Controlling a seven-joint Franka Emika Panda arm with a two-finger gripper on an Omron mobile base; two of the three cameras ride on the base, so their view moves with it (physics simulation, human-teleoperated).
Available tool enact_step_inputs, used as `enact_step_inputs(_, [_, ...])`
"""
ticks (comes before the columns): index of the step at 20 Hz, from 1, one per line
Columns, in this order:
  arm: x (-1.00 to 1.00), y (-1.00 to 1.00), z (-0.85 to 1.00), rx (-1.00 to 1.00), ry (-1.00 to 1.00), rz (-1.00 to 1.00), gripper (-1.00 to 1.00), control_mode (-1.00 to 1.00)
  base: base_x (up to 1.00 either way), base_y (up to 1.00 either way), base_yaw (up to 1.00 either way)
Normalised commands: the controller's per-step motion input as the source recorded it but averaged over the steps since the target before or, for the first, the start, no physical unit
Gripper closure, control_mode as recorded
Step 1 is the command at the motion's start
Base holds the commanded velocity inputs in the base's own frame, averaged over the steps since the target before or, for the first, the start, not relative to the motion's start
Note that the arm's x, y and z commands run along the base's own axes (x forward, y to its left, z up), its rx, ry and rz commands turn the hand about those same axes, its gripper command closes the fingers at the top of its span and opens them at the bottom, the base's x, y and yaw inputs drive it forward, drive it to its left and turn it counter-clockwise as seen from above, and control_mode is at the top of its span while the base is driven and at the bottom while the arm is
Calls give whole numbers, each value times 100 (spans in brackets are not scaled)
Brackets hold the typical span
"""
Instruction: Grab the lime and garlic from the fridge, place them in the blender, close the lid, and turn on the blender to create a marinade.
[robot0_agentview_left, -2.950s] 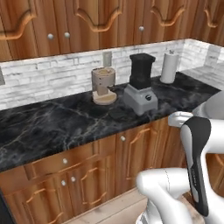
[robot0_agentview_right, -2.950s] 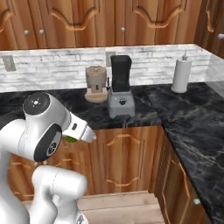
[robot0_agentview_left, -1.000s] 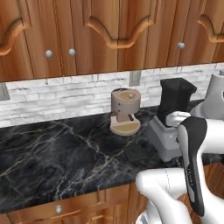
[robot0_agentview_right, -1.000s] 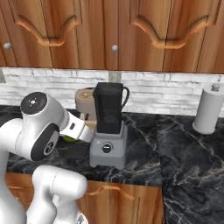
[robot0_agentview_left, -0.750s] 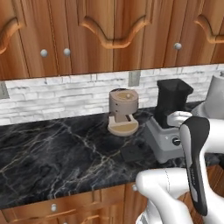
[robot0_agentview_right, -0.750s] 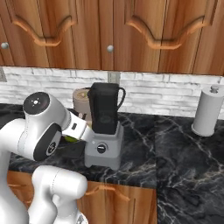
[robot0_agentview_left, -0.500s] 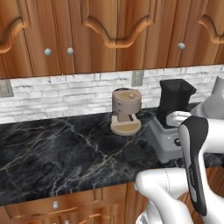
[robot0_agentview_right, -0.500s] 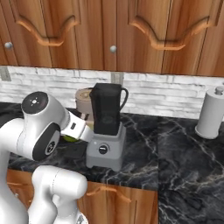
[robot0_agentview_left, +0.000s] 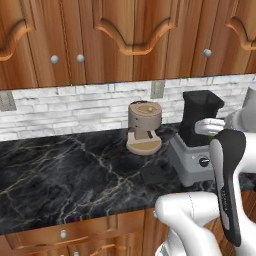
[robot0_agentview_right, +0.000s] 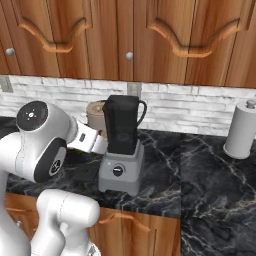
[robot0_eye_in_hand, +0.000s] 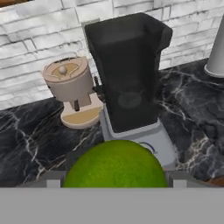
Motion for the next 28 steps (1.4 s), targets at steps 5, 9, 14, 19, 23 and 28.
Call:
enact_step_inputs(5, [15, -41, 84, -4, -26, 0, 100, -100, 0, 0, 0])
enact_step_inputs(9, [36, -33, 20, -1, -19, 0, 100, -100, 0, 0, 0])
enact_step_inputs(14, [61, -17, 5, 0, 0, 0, 100, -100, 0, 0, 0])
enact_step_inputs(19, [79, -16, 1, -1, 4, 0, 100, -100, 0, 0, 0])
enact_step_inputs(23, [80, -3, -6, -4, 4, 0, 100, -100, 0, 0, 0])
enact_step_inputs(28, [91, 0, -23, -5, 2, 4, 100, -100, 0, 0, 0])
